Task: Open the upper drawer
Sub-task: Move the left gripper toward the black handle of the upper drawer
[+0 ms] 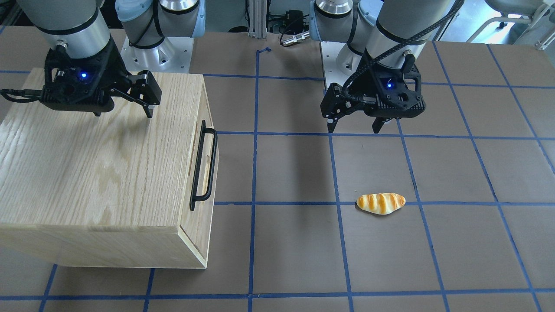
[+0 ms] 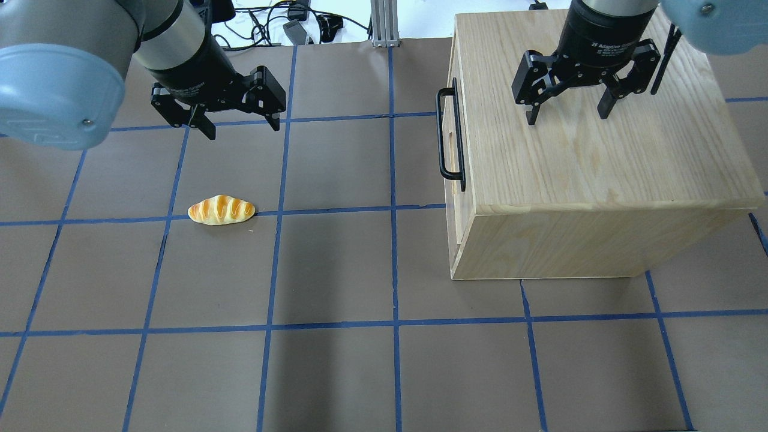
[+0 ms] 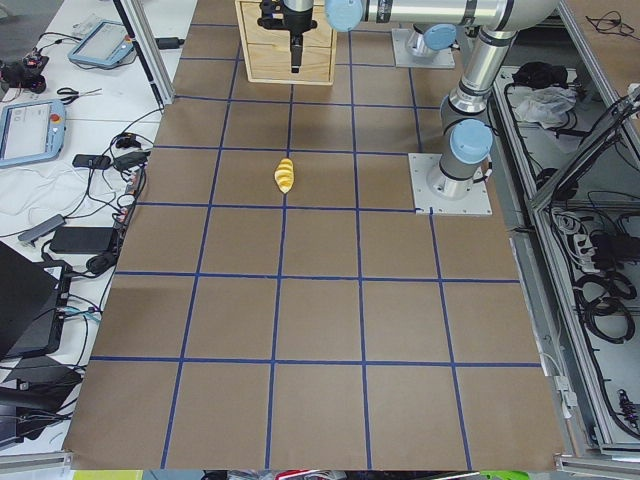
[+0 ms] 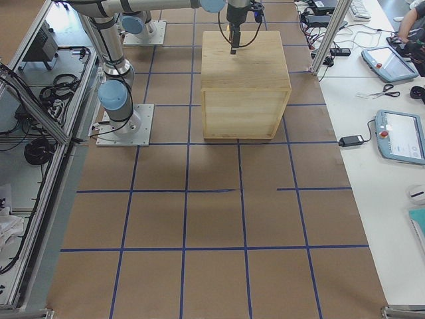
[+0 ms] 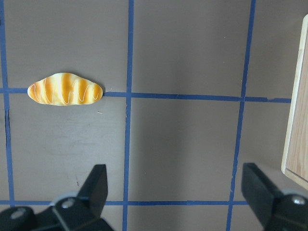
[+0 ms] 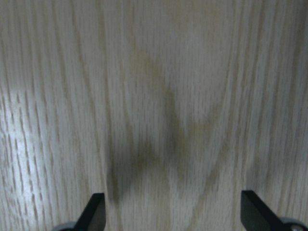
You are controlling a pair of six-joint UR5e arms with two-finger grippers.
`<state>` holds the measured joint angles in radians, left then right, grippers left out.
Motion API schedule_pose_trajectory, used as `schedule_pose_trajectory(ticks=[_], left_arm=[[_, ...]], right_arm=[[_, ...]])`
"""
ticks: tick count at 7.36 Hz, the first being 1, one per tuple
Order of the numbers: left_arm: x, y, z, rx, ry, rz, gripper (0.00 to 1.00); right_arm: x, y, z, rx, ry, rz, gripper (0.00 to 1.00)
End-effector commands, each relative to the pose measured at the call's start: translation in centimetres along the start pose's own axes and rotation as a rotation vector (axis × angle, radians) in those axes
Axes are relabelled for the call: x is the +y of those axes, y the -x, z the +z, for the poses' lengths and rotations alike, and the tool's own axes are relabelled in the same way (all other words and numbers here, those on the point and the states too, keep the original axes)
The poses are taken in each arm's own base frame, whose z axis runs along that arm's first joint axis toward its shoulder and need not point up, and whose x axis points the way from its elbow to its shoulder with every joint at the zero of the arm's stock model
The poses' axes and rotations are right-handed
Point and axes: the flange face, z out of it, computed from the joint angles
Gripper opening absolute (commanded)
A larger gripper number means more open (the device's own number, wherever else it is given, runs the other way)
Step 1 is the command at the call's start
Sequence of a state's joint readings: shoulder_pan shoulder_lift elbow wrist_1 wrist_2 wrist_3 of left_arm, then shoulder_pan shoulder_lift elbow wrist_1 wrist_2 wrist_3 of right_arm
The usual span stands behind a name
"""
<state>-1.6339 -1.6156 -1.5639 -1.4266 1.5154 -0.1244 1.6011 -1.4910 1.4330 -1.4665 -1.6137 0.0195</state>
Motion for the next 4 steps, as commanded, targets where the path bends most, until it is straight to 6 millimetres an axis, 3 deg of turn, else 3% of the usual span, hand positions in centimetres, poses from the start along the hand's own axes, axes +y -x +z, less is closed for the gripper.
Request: schedule_pose_trajectory(ticks=[1,2,4], left_arm=[[-0.9,-0.3,-0.5,-0.006,-0.003,0.002,1.0],[-1.7,-0.7,0.1,0.031,-0.002,-0.042,1.0],[-3.9,-5.1,3.0,0.141,-0.067,-0.092,1.0]], right_arm=[[0.0,-0.1,0.0,0.0,0.0,0.002,1.0],[0.0,0.0,0.0,0.0,0.0,0.0,1.0],[0.0,0.0,0.0,0.0,0.0,0.0,1.0]])
